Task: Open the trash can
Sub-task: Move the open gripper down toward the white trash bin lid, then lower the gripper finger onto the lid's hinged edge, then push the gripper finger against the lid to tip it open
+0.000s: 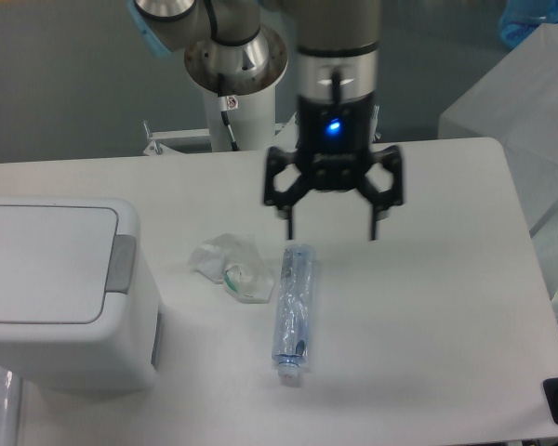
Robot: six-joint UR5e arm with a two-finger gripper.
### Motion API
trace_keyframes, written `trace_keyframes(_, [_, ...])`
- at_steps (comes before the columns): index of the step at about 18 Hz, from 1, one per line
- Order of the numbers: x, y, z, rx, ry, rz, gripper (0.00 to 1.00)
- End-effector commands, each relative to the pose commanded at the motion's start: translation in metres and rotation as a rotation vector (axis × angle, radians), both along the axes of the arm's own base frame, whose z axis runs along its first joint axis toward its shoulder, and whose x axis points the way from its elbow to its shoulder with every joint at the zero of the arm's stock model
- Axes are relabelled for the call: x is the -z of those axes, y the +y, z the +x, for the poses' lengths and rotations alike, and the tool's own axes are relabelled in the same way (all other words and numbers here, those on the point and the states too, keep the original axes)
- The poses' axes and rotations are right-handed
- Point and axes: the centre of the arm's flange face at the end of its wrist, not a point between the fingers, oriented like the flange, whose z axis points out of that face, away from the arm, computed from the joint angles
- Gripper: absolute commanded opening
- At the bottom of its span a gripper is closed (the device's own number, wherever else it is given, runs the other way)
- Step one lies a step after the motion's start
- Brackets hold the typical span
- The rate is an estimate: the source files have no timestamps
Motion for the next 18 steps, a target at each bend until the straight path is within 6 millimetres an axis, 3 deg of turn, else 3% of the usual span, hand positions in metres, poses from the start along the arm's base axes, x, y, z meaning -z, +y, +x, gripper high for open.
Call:
trace_keyframes(6, [0.022, 0.038, 0.053, -0.102, -0.097, 0.106, 1.00])
trace_keyframes(12, [0.024, 0.047, 0.072, -0.100, -0.136, 0.114, 1.00])
trace_keyframes(18, [0.034, 0.040, 0.083, -0.095, -0.147, 0.096, 1.00])
